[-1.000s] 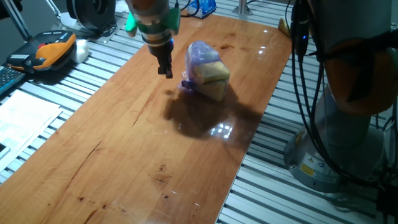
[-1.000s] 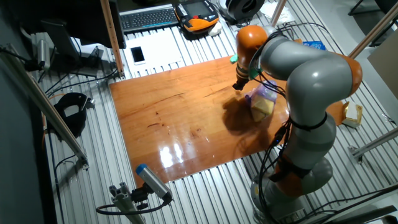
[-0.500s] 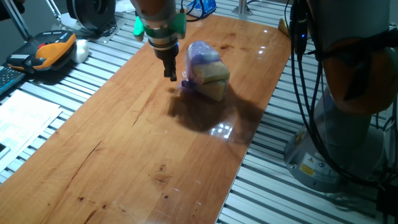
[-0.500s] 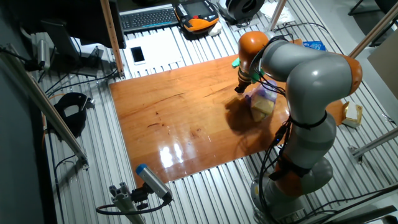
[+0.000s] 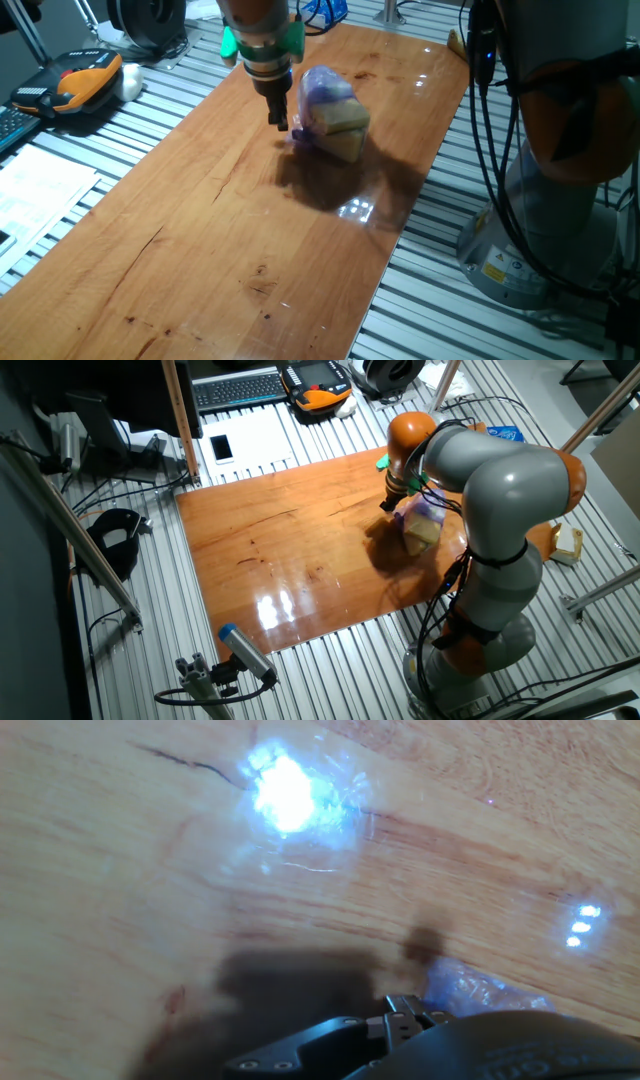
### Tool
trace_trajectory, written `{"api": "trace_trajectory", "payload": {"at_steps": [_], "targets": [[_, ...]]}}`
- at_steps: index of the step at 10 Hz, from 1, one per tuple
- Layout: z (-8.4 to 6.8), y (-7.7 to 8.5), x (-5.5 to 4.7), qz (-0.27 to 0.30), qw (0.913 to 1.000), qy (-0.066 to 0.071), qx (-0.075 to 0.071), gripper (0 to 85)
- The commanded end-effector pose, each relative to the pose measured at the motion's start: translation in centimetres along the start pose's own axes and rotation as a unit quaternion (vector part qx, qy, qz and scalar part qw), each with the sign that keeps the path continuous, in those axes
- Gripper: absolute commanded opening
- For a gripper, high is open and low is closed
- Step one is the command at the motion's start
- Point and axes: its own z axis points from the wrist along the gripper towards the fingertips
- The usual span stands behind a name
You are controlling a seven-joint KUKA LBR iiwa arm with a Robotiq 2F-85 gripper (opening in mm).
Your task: Pick up a bag of things
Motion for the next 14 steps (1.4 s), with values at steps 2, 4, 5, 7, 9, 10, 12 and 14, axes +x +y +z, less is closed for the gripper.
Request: {"api": "trace_trajectory", "payload": {"at_steps": [2,4,5,7,9,10,12,14], "targets": [[-0.1,0.1,0.1,0.006,1.0000,-0.005,0.003,17.0],[-0.1,0.0,0.2,0.006,0.9999,-0.009,0.006,17.0],[-0.1,0.0,0.3,0.010,0.9997,-0.018,0.010,34.0],[0.2,0.0,0.5,0.019,0.9992,-0.027,0.024,51.0],[1.0,-0.2,0.7,0.000,0.9994,-0.023,0.024,51.0],[1.2,-0.2,0.8,0.000,0.9996,-0.021,0.020,51.0],[1.4,-0.2,0.9,-0.001,0.9996,-0.011,0.027,51.0],[1.9,-0.6,1.1,-0.001,0.9995,-0.005,0.031,51.0]]}}
